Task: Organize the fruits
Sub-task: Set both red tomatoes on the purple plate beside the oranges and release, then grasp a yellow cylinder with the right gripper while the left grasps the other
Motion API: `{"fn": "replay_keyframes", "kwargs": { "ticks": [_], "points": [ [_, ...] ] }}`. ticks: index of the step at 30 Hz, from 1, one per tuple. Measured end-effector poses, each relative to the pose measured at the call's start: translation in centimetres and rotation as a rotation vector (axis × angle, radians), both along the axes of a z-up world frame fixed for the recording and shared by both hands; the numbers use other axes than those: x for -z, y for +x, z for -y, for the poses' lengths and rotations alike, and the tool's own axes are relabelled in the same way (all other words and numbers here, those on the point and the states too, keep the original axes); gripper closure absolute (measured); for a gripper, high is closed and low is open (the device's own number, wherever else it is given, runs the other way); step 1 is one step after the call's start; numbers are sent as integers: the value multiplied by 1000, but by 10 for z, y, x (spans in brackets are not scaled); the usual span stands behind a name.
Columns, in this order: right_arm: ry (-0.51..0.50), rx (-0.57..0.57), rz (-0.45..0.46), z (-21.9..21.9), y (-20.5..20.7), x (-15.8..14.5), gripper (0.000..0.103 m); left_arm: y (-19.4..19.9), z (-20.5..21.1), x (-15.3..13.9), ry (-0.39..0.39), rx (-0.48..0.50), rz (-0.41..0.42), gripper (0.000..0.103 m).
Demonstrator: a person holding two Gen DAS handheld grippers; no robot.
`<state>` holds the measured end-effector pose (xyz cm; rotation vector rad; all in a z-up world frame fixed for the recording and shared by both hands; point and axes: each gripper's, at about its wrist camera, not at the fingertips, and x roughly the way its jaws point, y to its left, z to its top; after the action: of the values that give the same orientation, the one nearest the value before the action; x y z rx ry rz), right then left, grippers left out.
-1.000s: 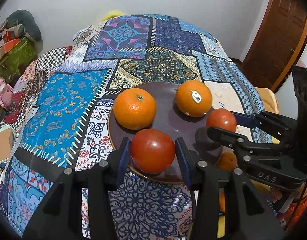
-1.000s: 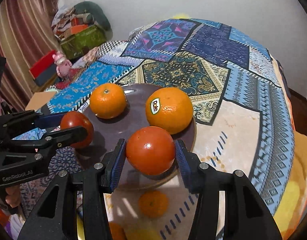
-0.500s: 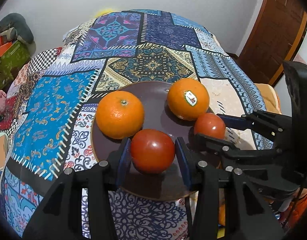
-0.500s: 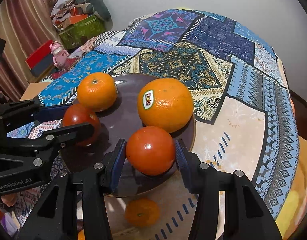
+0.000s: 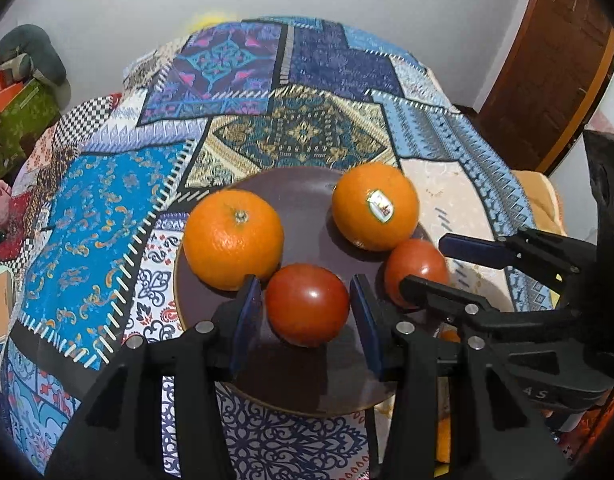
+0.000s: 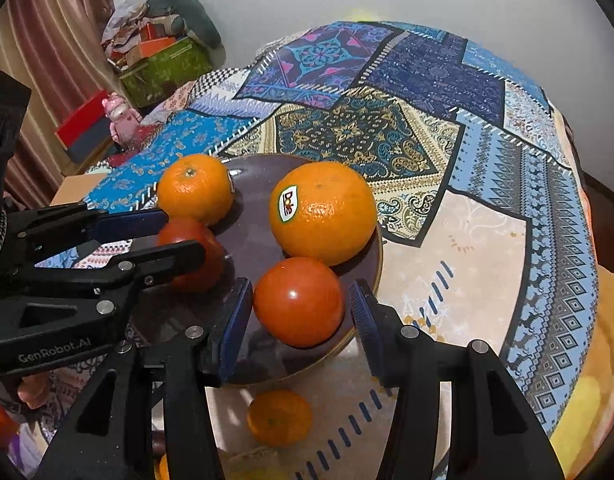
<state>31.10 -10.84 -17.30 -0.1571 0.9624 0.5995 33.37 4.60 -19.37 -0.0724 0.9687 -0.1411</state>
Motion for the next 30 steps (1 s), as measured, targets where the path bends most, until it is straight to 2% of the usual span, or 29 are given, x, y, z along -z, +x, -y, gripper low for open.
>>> {"fn": "replay_keyframes", "kwargs": {
  "ticks": [10, 17, 22, 30],
  "points": [
    [30, 43, 62, 30, -23, -31, 52, -29, 2, -35, -6, -2, 53, 55],
    [53, 80, 88, 61, -54, -46, 49, -67, 3, -47, 1, -21, 62, 46],
    [57, 95, 74, 77, -77, -41, 47, -95, 6, -45, -13, -36, 33, 37],
    [49, 85, 24, 89, -102, -21, 47, -127, 29, -25, -32, -36, -47, 36]
  ]
}}
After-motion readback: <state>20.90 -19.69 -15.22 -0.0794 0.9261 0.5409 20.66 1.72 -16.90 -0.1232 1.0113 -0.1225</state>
